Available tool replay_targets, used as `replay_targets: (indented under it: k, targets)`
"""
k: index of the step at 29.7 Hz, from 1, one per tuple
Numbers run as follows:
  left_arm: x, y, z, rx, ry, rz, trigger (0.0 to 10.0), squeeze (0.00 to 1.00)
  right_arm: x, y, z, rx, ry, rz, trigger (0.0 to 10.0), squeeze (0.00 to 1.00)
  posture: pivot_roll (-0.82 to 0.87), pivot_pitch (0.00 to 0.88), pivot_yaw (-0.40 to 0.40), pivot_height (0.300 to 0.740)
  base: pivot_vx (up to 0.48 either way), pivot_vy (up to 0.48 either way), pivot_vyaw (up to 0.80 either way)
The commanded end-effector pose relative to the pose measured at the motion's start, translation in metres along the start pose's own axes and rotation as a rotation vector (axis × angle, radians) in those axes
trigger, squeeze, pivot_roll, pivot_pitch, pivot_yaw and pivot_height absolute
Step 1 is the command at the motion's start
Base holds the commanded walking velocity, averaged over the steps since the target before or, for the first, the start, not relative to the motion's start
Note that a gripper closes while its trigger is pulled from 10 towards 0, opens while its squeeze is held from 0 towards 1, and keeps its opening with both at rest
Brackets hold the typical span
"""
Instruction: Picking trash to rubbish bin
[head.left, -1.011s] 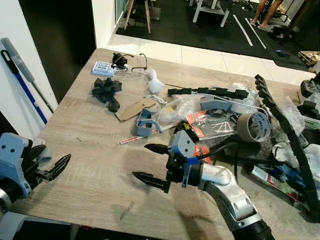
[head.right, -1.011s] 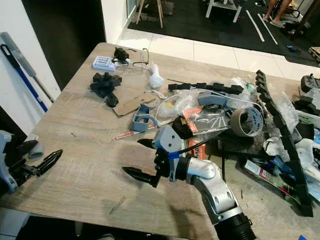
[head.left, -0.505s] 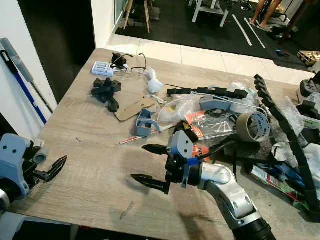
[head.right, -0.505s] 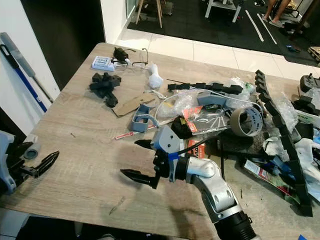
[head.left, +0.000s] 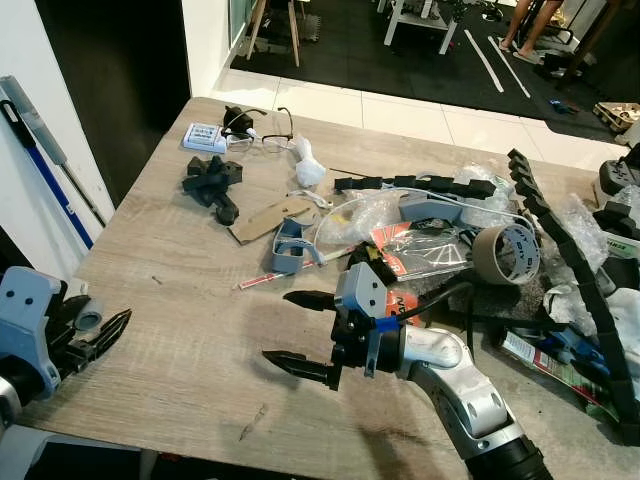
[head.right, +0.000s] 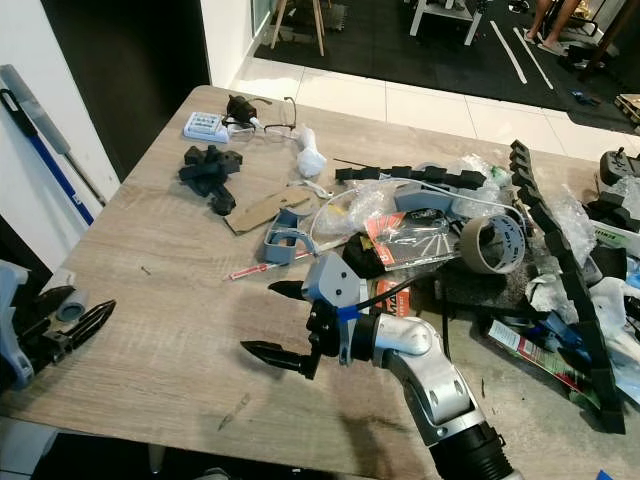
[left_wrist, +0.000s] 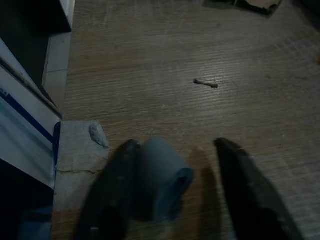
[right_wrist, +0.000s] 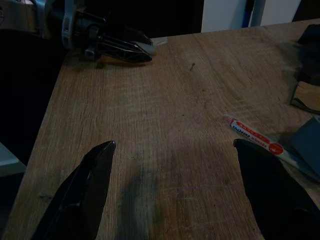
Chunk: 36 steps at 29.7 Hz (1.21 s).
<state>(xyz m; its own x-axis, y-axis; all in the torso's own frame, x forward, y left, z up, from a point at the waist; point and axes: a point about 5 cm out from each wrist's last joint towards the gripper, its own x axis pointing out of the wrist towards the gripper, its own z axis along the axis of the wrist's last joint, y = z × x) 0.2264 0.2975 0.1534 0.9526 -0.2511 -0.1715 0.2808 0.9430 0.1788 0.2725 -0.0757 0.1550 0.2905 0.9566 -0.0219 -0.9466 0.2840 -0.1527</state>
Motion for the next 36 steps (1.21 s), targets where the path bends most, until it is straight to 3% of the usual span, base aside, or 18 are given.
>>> replay_targets:
  k: [1,13,17,19,25,33,35,36]
  targets:
    - [-0.001,-0.009,-0.015,-0.004,0.088,-0.054,0.0,0.25,-0.001,0.003,-0.005,0.018,0.014,0.018,10.0,0.0,-0.01,0.175,-0.093,0.74,0.0,0.0,0.0]
    - [-0.001,-0.007,-0.016,0.041,0.085,-0.033,0.0,0.27,-0.001,0.004,-0.005,0.021,0.013,0.025,10.0,0.0,-0.01,0.181,-0.091,0.74,0.0,0.0,0.0]
    - [0.004,-0.007,-0.003,-0.03,-0.013,-0.019,0.0,0.27,-0.001,0.004,-0.004,0.027,0.006,0.02,10.0,0.0,-0.01,0.182,-0.092,0.74,0.0,0.0,0.0]
    - [0.01,-0.015,0.017,-0.125,-0.115,-0.081,0.0,0.26,-0.001,0.002,-0.002,0.032,-0.004,0.014,10.0,0.0,-0.01,0.184,-0.092,0.74,0.0,0.0,0.0]
    - [0.022,-0.029,0.052,-0.23,-0.283,-0.186,0.0,0.26,0.0,-0.001,0.001,0.031,-0.022,0.005,10.0,0.0,-0.02,0.181,-0.087,0.74,0.0,0.0,0.0]
    - [0.038,-0.04,0.058,-0.184,-0.339,-0.181,0.0,0.24,-0.006,-0.005,0.008,-0.019,-0.047,-0.07,10.0,0.0,-0.03,0.182,-0.084,0.74,0.0,0.0,0.0]
    - [0.043,-0.044,0.06,-0.189,-0.372,-0.126,0.0,0.13,-0.012,-0.01,0.014,-0.051,-0.088,-0.182,10.0,0.0,-0.02,0.183,-0.087,0.74,0.0,0.0,0.0]
    - [0.045,-0.048,0.062,-0.19,-0.386,-0.092,0.8,0.03,-0.015,-0.013,0.017,-0.045,-0.123,-0.261,10.0,0.0,-0.02,0.168,-0.097,0.74,0.0,0.0,0.0]
